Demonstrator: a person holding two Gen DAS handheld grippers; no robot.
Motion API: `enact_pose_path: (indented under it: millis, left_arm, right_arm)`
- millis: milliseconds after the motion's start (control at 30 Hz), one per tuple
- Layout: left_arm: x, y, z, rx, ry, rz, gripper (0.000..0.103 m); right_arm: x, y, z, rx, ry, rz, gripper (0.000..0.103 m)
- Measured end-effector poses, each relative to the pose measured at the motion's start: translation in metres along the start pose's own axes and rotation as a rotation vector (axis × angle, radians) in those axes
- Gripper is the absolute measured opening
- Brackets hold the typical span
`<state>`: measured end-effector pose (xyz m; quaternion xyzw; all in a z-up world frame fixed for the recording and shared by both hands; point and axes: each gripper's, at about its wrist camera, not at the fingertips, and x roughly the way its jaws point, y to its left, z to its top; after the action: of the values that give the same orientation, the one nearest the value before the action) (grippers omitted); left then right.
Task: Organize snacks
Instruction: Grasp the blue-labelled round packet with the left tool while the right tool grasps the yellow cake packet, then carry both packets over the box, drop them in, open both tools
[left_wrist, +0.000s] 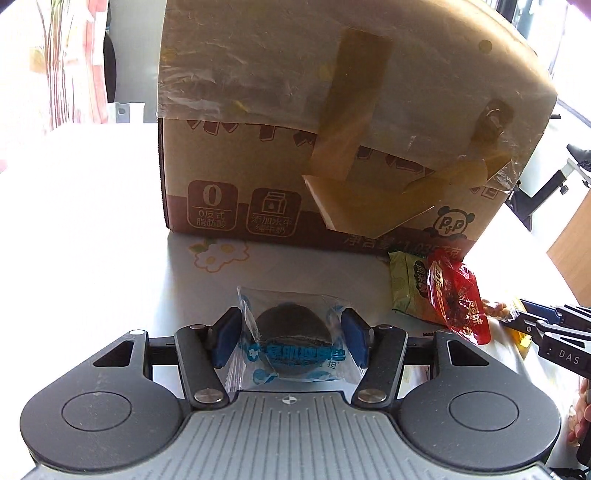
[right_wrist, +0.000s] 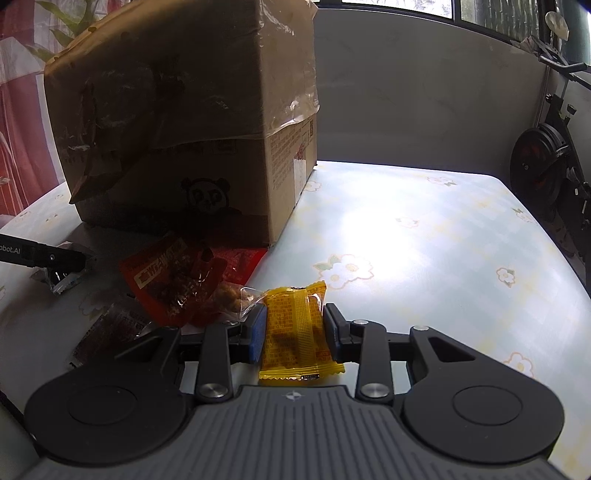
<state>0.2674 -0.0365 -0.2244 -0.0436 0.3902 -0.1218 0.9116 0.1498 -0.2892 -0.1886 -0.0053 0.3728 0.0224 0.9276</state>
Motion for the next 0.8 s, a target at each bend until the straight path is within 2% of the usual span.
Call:
enact_pose_path:
  millis: [267, 433, 800]
  left_arm:
    - [-0.006, 0.000, -0.006, -0.004, -0.005, -0.001, 0.062]
    - [-0.016, -0.002, -0.010, 0.004, -0.022, -0.003, 0.055]
    - [-0.034, -0.010, -0.015, 0.044, -0.055, -0.016, 0.053]
  right_arm:
    - [0.001, 0.005, 0.000, -0.020, 0.001, -0.008, 0.035]
    - [0.001, 0.006, -0.001, -0.025, -0.004, -0.010, 0.035]
    - [-0.012, 0.007, -0.006, -0.020, -0.073, -0.032, 0.035]
